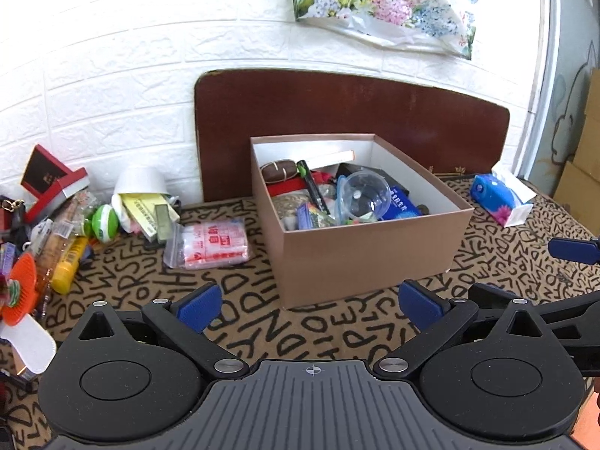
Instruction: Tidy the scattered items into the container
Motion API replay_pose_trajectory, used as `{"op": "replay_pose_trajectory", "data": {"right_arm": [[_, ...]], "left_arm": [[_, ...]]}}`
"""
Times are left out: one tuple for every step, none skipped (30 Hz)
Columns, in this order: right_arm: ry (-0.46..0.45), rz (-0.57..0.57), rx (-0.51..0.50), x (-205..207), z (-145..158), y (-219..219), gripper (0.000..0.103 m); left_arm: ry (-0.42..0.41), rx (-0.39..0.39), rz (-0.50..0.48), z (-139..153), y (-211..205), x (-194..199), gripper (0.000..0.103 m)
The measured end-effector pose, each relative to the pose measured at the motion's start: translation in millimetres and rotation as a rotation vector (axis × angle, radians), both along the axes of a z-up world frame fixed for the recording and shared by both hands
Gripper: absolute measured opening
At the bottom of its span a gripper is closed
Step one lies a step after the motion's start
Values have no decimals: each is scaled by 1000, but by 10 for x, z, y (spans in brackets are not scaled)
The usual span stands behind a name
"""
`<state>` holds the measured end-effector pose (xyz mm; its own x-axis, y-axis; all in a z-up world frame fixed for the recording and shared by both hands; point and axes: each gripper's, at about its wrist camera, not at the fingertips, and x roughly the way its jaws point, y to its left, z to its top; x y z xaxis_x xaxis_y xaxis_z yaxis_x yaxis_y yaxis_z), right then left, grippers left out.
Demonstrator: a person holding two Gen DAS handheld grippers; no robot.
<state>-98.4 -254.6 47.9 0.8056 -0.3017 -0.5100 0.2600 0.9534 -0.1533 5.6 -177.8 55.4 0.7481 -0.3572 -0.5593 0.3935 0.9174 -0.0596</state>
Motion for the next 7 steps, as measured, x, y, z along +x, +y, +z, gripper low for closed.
{"op": "replay_pose_trajectory", "data": {"right_arm": [[0, -5, 6, -1, -4, -12, 102], [2, -10, 11, 0, -12, -24, 102], [5, -12, 17, -2, -21, -36, 102], [8, -14, 22, -4, -30, -46, 102], [12, -15, 26, -4, -40, -53, 102], [15, -16, 27, -5, -49, -56, 102], [17, -17, 27, -8, -55, -55, 102]], "left_arm": [[8, -2, -2, 0, 2, 6, 103], [17, -6, -6, -2, 5, 13, 103], [23, -10, -13, -6, 6, 18, 103], [27, -19, -24, -11, 12, 20, 103], [27, -28, -33, -17, 15, 16, 103], [27, -30, -38, -21, 12, 10, 103], [28, -28, -39, -23, 5, 7, 103]]}}
